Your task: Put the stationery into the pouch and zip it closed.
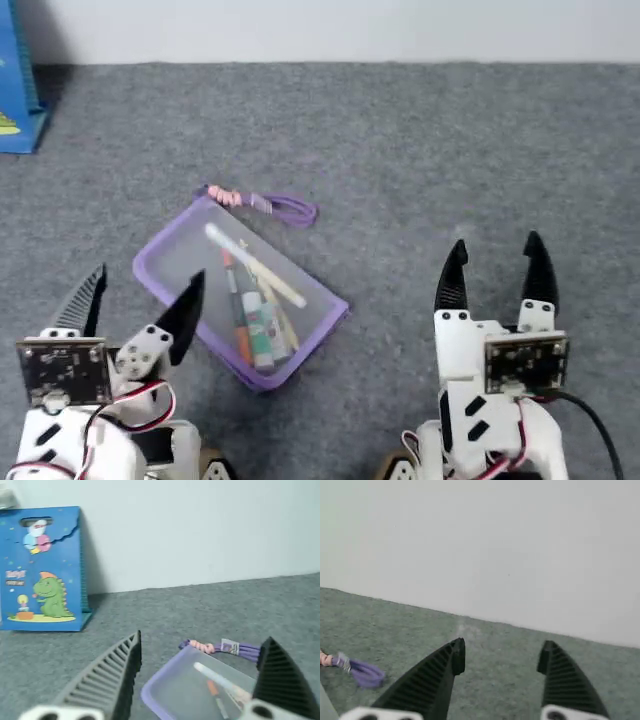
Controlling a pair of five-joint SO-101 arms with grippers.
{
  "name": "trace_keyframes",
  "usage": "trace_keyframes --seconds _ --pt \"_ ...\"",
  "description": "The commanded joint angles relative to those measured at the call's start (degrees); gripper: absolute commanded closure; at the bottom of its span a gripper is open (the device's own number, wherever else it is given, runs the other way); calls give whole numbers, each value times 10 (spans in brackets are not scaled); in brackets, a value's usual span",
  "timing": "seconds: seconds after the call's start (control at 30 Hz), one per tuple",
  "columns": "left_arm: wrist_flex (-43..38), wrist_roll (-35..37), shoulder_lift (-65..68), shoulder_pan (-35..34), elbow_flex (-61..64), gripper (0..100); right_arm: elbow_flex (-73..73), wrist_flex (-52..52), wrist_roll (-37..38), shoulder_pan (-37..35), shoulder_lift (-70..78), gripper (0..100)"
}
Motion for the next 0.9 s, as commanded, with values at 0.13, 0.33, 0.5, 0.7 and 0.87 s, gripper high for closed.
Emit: trace_keyframes --seconds 0.13,0.33,0.5,0.7,0.87 --pt "4 0 -2 -29 24 985 62 3 -44 -5 4 990" --pt "16 -6 -2 -30 107 989 135 -2 -105 -5 4 967" --pt "-15 -9 -2 -28 194 989 187 2 -116 -4 4 967" --pt "-69 -25 -2 -28 306 988 267 -1 -113 -4 4 967" --pt "-96 -72 -2 -27 376 987 324 -1 -113 -4 4 967"
